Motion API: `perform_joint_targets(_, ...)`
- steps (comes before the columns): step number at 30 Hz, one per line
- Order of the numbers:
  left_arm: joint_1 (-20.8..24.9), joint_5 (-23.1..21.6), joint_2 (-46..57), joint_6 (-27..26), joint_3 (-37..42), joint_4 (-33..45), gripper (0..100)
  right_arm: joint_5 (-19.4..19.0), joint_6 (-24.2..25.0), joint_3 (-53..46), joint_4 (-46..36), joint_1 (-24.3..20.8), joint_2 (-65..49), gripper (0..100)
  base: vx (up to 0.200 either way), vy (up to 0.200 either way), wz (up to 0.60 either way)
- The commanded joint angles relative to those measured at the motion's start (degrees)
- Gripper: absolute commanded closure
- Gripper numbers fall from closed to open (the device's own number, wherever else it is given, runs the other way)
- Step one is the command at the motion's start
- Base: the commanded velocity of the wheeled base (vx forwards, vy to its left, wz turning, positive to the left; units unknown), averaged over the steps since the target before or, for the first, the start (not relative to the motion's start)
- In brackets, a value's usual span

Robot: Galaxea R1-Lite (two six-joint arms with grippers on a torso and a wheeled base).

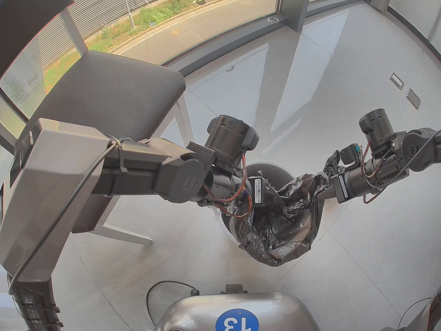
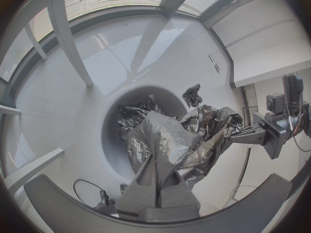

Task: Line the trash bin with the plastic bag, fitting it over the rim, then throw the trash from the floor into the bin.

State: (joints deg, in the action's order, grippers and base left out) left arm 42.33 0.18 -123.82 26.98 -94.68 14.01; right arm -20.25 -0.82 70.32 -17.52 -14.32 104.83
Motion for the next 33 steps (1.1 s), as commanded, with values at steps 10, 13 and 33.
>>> perform_joint_targets(10, -2.77, 3.68, -2.04, -0.08, -2.96, 3.22, 100, -0.05, -5.51, -2.73, 3.54, 8.52, 4.42, 100, 0.0, 0.0, 0.0)
perform_joint_targets(13, -2.42, 4.39, -1.6, 0.0, -2.87, 6.65, 100, -0.05, -6.3, -4.22, 3.54, 8.35, 3.63, 100, 0.0, 0.0, 0.0)
perform_joint_targets(33, -3.21, 11.33, -4.24, -8.61, -3.14, 8.67, 100, -0.05, -10.78, -5.01, 4.25, 6.06, 8.38, 100, 0.0, 0.0, 0.0)
